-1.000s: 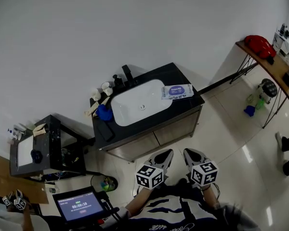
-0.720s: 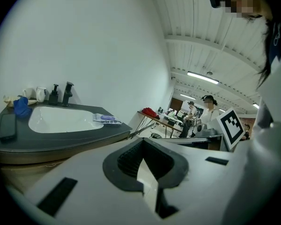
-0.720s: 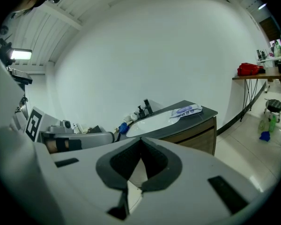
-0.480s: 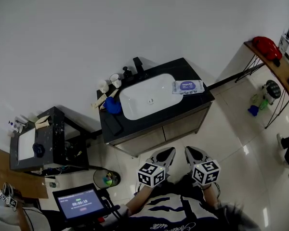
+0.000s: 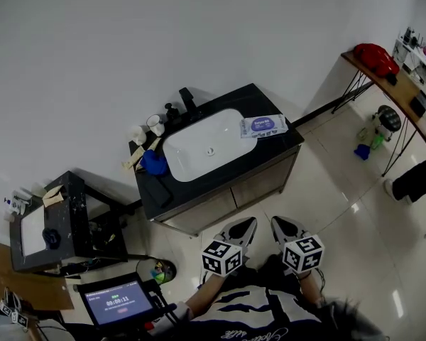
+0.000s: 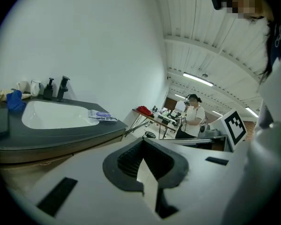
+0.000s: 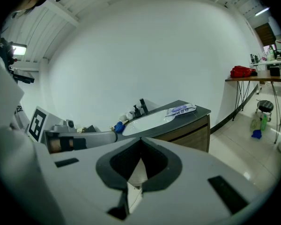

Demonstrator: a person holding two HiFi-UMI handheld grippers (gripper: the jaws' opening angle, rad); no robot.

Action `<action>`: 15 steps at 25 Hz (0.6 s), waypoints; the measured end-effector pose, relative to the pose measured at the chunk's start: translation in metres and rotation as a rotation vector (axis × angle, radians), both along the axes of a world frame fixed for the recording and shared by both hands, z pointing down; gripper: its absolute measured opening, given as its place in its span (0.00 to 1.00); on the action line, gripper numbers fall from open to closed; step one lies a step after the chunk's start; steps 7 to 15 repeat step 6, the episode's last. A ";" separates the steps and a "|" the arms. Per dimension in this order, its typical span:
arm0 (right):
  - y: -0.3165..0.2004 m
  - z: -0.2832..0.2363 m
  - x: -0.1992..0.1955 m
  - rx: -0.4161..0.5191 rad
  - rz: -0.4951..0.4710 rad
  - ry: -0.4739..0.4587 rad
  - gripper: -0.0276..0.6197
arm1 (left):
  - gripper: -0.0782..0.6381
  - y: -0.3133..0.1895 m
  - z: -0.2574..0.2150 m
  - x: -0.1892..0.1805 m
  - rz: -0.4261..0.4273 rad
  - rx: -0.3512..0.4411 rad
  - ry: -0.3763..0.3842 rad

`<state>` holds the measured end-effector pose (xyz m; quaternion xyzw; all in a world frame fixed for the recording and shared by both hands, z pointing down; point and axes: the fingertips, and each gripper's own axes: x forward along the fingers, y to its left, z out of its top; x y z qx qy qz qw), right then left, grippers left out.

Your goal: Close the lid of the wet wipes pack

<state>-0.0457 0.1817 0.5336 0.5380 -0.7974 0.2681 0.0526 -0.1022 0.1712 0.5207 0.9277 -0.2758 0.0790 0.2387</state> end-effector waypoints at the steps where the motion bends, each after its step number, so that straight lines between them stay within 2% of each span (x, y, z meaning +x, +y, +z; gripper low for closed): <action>1: 0.000 0.000 0.001 -0.001 0.006 -0.002 0.04 | 0.11 0.000 0.000 0.001 0.004 -0.001 0.002; 15: 0.001 -0.001 0.003 0.001 0.022 -0.012 0.04 | 0.11 0.001 0.002 0.001 0.014 -0.004 -0.001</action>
